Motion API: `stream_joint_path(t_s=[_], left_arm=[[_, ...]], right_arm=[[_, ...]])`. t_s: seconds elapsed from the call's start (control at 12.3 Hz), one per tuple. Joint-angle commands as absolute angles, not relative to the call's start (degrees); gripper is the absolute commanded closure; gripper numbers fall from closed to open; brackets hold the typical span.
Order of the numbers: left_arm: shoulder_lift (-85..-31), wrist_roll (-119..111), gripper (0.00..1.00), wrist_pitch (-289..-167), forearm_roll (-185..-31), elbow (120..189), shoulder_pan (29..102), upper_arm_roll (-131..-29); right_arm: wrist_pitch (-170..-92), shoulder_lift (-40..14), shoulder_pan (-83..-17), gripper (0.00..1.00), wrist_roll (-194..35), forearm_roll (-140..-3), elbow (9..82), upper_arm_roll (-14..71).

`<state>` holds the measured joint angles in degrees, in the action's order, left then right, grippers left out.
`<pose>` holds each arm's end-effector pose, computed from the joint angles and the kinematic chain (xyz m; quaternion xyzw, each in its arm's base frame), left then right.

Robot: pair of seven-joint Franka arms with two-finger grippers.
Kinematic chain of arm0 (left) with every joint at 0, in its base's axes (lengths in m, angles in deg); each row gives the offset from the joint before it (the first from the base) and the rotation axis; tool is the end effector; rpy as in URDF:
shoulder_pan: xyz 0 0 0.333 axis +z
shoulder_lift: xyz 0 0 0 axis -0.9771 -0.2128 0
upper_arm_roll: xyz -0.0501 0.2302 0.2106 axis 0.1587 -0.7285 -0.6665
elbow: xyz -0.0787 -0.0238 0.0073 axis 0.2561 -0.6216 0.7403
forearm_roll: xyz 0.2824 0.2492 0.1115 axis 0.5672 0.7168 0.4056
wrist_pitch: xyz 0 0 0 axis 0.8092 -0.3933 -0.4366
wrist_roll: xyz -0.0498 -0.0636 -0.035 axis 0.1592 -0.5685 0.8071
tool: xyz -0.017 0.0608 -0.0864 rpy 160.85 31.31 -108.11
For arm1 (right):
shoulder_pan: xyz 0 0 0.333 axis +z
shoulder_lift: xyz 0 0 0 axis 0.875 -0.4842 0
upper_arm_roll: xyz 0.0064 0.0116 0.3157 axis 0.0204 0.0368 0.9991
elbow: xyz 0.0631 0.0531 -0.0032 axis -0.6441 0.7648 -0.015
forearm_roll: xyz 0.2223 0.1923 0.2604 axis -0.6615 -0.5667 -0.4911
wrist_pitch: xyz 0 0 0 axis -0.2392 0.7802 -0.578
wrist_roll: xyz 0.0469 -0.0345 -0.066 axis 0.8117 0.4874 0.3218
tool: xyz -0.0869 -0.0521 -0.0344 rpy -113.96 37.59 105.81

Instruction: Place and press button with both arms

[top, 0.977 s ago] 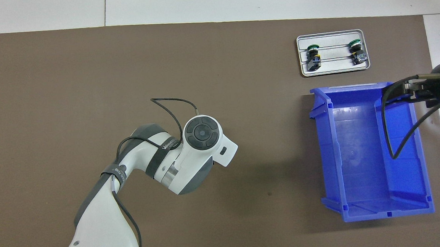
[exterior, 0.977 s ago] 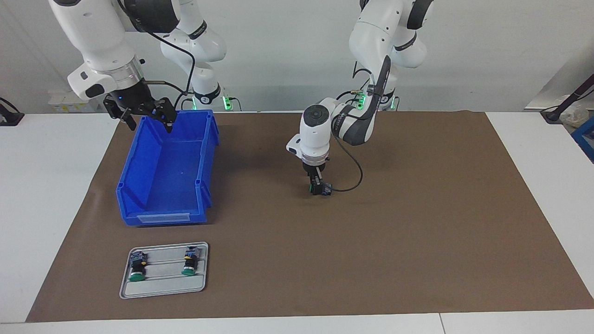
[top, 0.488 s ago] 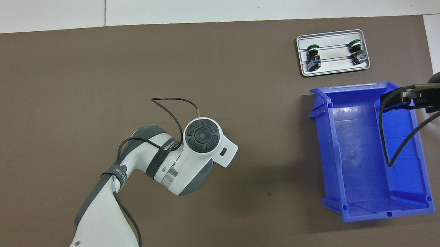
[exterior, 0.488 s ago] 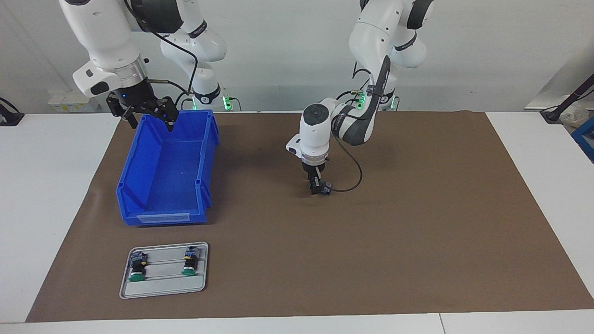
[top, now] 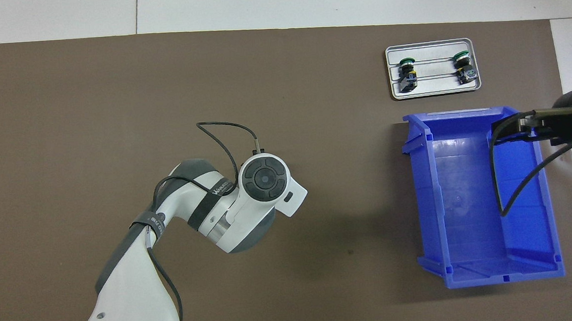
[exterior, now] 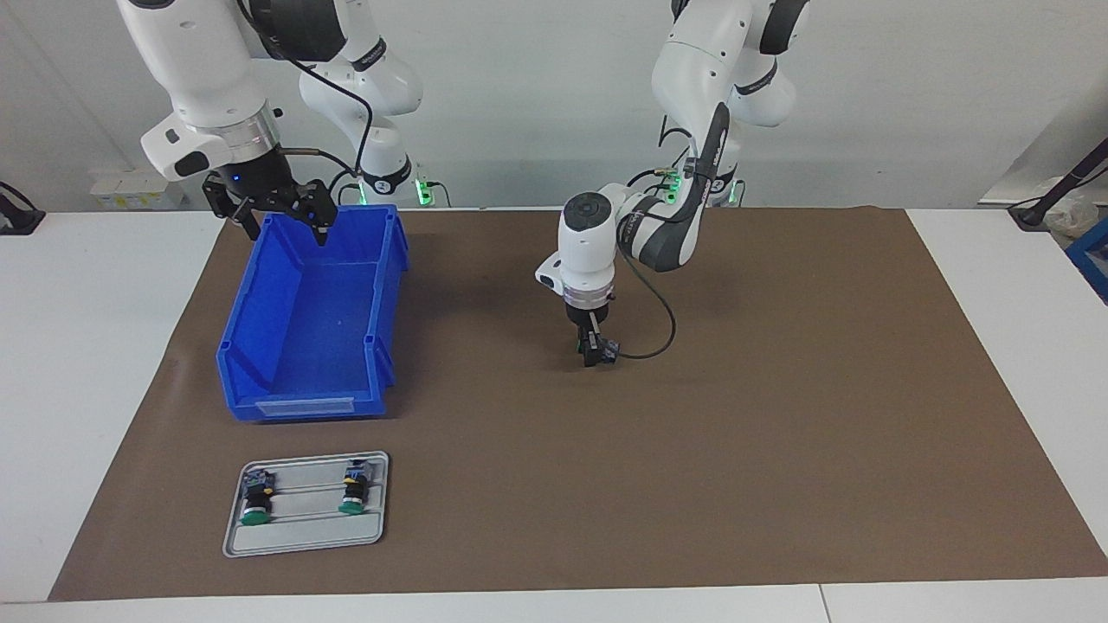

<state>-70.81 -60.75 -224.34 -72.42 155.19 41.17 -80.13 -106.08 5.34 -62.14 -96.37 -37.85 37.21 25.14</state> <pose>0.4876 -0.3985 0.2923 -0.7192 0.6924 -0.0217 0.0543 0.5405 0.0253 0.6103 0.9984 -0.0494 0.0000 0.0259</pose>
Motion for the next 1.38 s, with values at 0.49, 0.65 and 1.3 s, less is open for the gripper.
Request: stream_joint_path(t_s=[0.49, 0.65, 1.3], left_arm=[[-70.5, -61.8, 0.33, -224.3, -62.9, 157.1, 40.2, -80.8], [-70.4, -62.3, 0.35, -224.1, -62.8, 157.6, 40.2, -80.8], [-70.2, -62.2, 0.64, -225.3, -63.0, 158.3, 39.7, -80.7]], right_arm=[[-106.3, 5.7, -62.3, 0.00, -97.1, -38.1, 37.0, 25.5], [-106.3, 5.7, -62.3, 0.00, -97.2, -38.1, 37.2, 25.5], [-106.4, 6.1, -62.2, 0.00, -97.4, -38.1, 37.6, 25.7]])
